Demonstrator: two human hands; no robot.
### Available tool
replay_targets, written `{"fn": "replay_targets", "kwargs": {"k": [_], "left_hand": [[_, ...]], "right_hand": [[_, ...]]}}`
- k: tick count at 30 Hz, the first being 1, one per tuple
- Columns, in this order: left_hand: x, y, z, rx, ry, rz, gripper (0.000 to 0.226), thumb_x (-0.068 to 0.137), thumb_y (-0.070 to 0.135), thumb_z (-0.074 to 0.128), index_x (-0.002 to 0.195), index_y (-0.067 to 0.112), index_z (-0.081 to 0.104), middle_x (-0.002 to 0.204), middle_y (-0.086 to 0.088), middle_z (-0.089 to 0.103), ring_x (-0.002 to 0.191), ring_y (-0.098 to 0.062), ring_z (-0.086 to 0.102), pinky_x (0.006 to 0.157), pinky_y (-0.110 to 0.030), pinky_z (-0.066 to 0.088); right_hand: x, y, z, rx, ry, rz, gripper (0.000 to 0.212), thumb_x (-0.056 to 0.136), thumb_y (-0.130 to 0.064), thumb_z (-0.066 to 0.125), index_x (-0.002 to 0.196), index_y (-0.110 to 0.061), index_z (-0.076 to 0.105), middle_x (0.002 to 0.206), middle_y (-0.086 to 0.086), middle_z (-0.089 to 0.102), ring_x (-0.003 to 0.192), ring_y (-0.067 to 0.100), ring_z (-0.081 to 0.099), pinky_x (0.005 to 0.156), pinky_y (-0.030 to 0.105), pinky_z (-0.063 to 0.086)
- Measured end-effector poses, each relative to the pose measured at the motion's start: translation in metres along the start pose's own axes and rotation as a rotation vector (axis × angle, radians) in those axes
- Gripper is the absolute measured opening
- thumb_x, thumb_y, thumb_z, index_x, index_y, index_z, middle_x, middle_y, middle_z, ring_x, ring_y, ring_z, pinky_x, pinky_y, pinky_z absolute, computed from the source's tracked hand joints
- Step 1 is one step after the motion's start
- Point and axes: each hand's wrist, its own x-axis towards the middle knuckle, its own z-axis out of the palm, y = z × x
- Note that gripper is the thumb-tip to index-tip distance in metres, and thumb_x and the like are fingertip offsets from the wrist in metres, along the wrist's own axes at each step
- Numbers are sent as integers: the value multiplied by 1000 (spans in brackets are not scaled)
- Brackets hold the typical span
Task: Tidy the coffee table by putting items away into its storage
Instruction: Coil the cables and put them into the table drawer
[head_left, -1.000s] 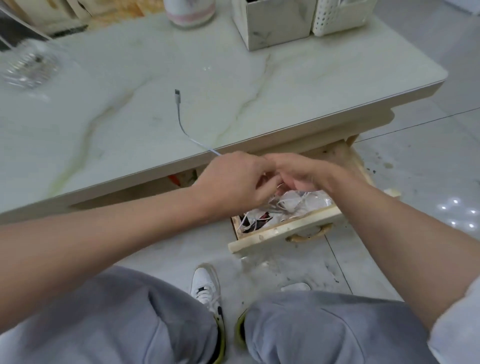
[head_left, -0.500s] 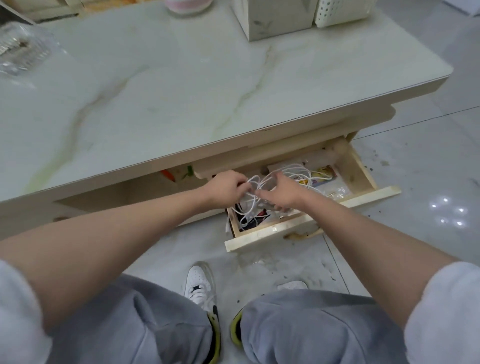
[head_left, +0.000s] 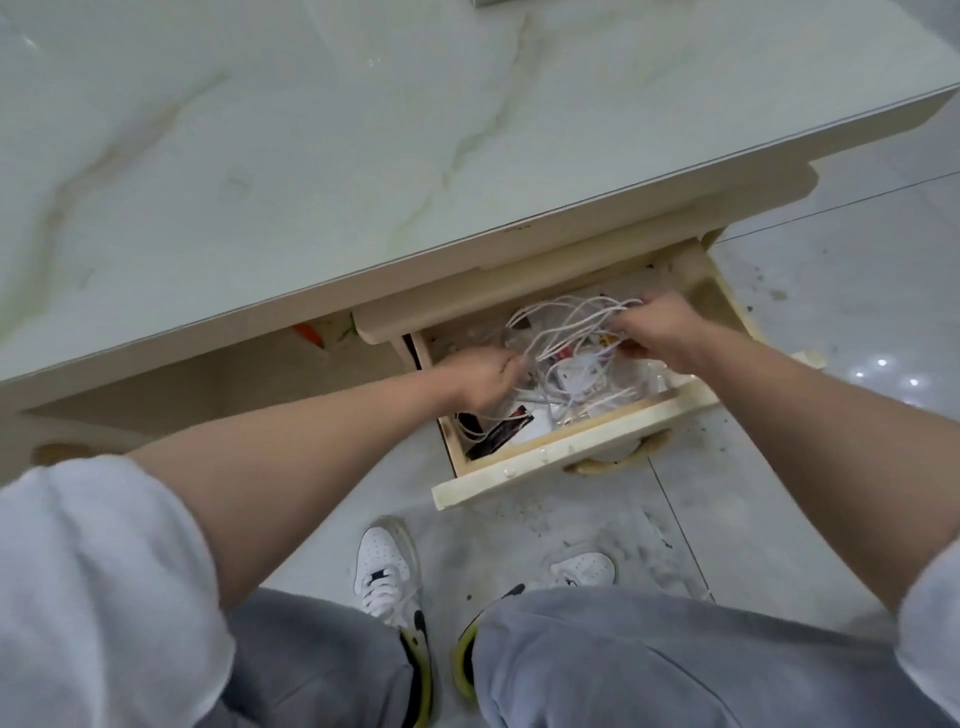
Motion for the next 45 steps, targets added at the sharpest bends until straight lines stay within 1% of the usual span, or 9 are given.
{"fn": "replay_targets", "kwargs": {"k": [4,9,12,17,20,24,27,35,45], "left_hand": [[15,9,23,41,-67,-74,49,106,40,21,130,12,53,132,-20,57,116,-34,55,88,-34,40],[-3,26,2,131,-56,-101,44,105,32,29,124,4,57,125,-22,60,110,-35,57,92,-38,47],[-30,44,-40,211,102,-19,37,98,33,37,107,10,64,109,-15,68,93,-32,63,80,-43,55],[-83,69,-121,178,569,244,30,93,34,45,109,24,68,104,2,71,93,-21,65,75,-36,54],[-108,61,-152,166,708,274,30,93,34,48,113,28,69,108,3,68,102,-19,61,82,-38,52],[-117,32,-175,198,416,-33,51,100,50,35,149,38,36,159,-11,30,146,-33,24,118,-49,22],[-121,19,-181,218,219,-139,55,101,57,19,154,42,16,165,-11,5,150,-39,2,120,-54,6],[-116,24,-204,178,84,-94,54,105,48,12,156,32,20,164,-15,13,152,-27,-1,121,-42,-3],[-115,19,-211,84,48,-111,61,101,59,14,154,34,26,165,-11,4,152,-29,-4,122,-48,-3]], "right_hand": [[-9,16,25,-228,-168,-11,5,89,-12,61,89,-7,61,80,15,58,69,25,56,59,34,48],[-19,17,26,-237,-157,-121,34,89,-25,66,121,-14,61,92,5,63,78,20,59,64,29,46],[-31,11,1,-159,-50,-112,41,90,-27,65,124,-6,61,100,5,63,88,21,60,72,30,46],[-58,6,-26,-137,130,-55,21,88,-20,60,95,-3,70,104,17,69,100,32,62,95,45,49],[-77,5,-31,-119,257,8,28,87,-23,64,102,0,67,99,19,67,98,38,60,87,45,50],[-95,20,-33,-177,242,181,46,87,-30,60,122,0,58,99,15,58,91,37,59,77,42,54],[-102,32,-20,-54,133,340,48,92,-33,55,131,-4,51,104,16,51,88,36,58,73,44,57],[-104,-3,17,281,44,374,56,100,-52,36,145,-18,39,145,13,41,114,38,57,73,46,60],[-82,-58,37,544,13,295,45,100,-48,32,138,-25,41,132,12,45,113,37,56,91,51,55]]}}
